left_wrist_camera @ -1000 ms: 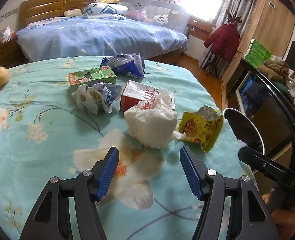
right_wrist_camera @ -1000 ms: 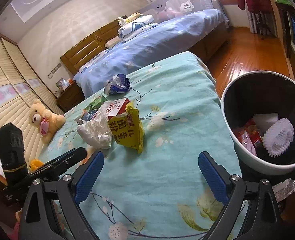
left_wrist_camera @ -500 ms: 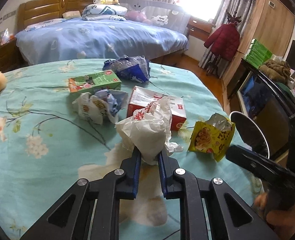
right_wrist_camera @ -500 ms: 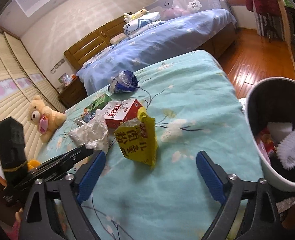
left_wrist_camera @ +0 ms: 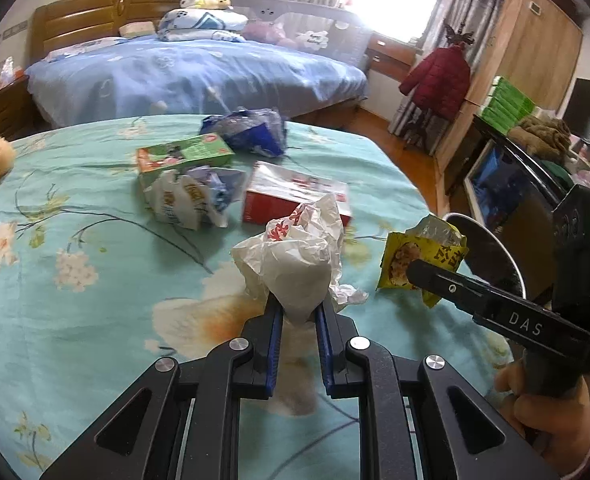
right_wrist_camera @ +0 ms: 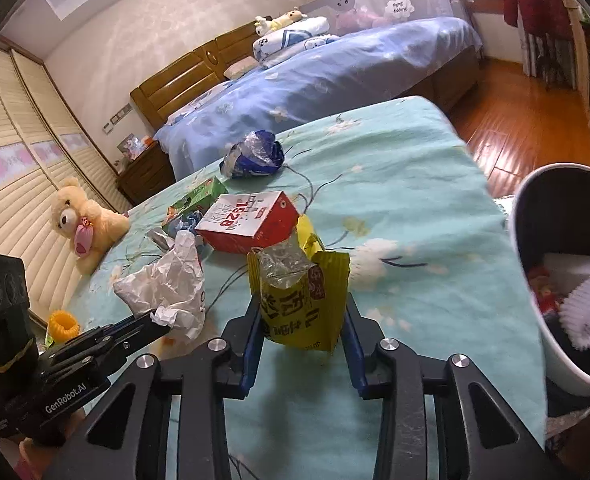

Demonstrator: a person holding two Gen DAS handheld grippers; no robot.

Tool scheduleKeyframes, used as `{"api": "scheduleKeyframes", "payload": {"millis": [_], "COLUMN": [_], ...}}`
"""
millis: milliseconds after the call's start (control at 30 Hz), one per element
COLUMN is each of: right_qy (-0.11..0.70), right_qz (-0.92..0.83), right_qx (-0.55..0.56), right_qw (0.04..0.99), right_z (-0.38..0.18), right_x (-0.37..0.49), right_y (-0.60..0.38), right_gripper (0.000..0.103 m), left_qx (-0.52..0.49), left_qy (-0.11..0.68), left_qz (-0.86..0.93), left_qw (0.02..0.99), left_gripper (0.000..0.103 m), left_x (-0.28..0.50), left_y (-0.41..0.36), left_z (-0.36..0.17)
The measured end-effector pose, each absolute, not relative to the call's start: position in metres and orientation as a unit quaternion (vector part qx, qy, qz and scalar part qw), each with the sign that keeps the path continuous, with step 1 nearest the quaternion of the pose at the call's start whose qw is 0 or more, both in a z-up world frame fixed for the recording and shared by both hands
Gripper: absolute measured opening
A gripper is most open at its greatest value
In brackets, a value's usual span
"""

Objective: Collect trash
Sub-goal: 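Carry the tissue bag over the bin with left tool while right carries the yellow bag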

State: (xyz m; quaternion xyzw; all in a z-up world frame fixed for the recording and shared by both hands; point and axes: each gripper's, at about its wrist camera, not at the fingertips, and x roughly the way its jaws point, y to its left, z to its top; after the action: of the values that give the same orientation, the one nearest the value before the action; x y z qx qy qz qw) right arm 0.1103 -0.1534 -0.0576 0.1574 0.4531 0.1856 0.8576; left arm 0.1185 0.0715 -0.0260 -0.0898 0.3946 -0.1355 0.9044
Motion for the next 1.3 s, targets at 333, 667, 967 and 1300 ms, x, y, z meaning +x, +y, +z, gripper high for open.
{"api": "scheduleKeyframes", "payload": {"millis": [333,667,967,1300], "right_qy": [0.442,0.437,0.434,0.437], "right_qz": [0.14,0.09,0.041,0.0], "right_qx": [0.169,0.179,0.186,0.194], "right_qw": [0.87,0.877,0.881,0.878], "right_z": [-0.046,-0.044,-0.044,-0.048], "right_x": [0.089,0.073,0.065,0.065], "right_y": [-0.199,-0.249,-0.29,-0.329], "right_gripper": [0.036,0.036,0.036,0.036], "left_qx": [-0.07,-0.047,-0.031,-0.011], "left_qy": [0.396,0.395,0.394,0.397], "left_qz": [-0.179,-0.207,-0.232,-0.259], "left_qw": [0.898,0.894,0.889,0.88], "left_gripper": [0.015,0.015,0.015,0.015], "left_x": [0.113,0.115,0.129,0.151], "left_y": [0.03,-0.015,-0.056,-0.099], "left_z": [-0.023,-0.02,-0.02,-0.024]}}
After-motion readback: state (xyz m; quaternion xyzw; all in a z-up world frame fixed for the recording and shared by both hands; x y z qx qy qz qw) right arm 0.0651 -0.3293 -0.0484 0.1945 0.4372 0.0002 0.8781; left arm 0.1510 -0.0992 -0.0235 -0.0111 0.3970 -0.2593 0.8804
